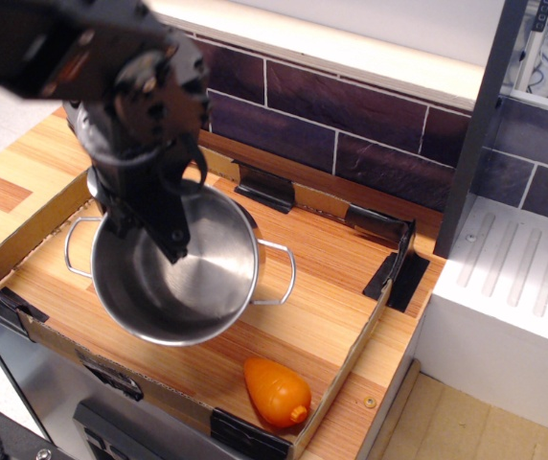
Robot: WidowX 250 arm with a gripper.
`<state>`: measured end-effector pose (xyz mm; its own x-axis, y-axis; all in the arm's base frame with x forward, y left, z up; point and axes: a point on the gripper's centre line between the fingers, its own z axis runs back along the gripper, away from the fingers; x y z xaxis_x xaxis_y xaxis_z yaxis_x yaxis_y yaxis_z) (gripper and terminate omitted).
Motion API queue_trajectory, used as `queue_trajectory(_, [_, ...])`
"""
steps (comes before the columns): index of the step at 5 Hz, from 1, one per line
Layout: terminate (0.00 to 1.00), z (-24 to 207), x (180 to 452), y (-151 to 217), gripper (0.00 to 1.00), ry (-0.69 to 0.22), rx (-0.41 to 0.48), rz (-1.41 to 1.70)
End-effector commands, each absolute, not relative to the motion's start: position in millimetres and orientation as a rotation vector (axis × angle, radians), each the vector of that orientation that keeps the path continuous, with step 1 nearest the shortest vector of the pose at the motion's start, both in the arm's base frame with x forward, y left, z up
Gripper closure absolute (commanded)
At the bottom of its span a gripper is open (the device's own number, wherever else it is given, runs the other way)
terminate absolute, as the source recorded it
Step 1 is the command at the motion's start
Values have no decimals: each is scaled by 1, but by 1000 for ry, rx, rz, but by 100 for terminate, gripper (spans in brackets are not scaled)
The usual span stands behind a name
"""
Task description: Upright metal pot
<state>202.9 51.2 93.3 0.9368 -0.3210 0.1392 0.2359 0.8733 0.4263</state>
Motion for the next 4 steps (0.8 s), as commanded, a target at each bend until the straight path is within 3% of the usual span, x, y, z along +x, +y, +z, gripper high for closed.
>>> queue_trajectory(1, [0,97,216,67,100,-22,329,-206])
queue_trajectory(3, [0,84,217,66,100,136,279,-191])
queue_trajectory(4, [0,76,219,63,100,159,277,-190])
